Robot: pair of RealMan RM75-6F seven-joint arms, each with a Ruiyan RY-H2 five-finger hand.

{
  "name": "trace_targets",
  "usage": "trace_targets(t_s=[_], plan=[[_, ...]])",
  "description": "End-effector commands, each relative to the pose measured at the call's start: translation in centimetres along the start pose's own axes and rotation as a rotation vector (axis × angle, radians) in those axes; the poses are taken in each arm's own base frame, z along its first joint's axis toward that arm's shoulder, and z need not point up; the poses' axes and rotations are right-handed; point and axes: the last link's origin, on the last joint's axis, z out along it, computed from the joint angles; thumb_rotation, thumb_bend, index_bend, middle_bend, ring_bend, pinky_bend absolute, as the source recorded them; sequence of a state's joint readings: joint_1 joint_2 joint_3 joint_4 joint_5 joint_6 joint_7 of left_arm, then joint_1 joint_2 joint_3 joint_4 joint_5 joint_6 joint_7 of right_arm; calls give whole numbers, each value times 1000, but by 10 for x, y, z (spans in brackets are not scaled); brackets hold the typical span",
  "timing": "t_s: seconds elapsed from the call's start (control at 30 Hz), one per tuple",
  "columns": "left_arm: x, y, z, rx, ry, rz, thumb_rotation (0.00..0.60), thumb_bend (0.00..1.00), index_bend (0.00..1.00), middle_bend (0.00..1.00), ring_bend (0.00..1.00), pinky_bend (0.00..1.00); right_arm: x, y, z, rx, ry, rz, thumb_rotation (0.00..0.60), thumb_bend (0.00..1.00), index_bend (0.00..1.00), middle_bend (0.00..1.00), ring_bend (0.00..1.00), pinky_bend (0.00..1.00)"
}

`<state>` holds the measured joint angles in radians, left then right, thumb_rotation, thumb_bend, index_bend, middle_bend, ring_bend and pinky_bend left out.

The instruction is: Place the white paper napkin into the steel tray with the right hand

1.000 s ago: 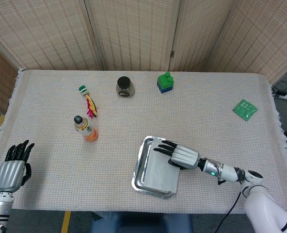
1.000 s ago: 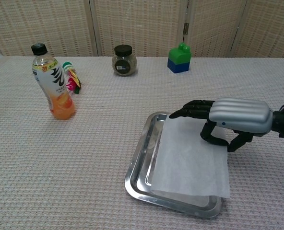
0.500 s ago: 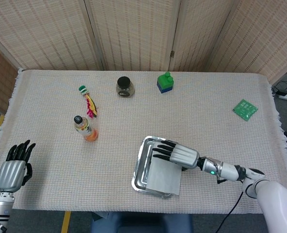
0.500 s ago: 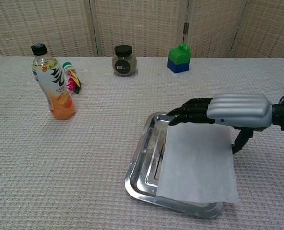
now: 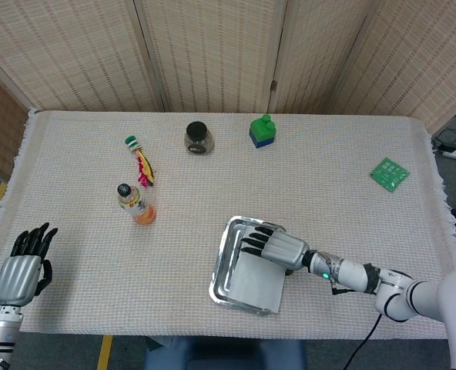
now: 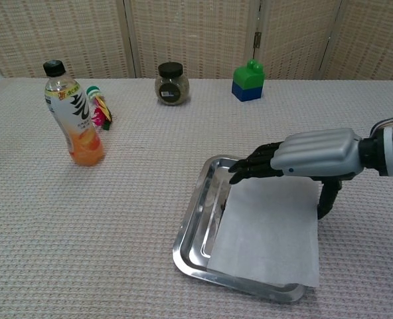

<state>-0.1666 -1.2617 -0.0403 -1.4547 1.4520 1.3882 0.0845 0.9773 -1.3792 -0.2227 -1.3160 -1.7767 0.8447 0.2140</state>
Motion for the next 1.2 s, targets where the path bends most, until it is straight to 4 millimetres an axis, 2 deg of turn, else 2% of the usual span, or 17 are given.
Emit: trace_targets(t_s=[0.03,0.37,0.53,0.73,1.2], plan=[[1,0,-1,-2,4,-4,600,863,63,0,0,0,22,0,7,-42,2,-76,600,294,0,0,0,0],[2,2,-2,-10,8,-14,600,864,64,0,0,0,25,1,19,-93,54,-233,600,294,0,0,0,0],[2,2,-2,-11,6,-16,600,863,65,0,0,0,19,-2,25,-93,36,-234,600,293,0,0,0,0],[3,2,-2,-10,8,-27,600,863,66,0,0,0,24,-11,34,-77,34,-215,600,294,0,0,0,0],[6,5,-6,-29,15,-40,600,864,73,0,0,0,29,-17,9,-135,-79,-251,600,293,0,0,0,0]])
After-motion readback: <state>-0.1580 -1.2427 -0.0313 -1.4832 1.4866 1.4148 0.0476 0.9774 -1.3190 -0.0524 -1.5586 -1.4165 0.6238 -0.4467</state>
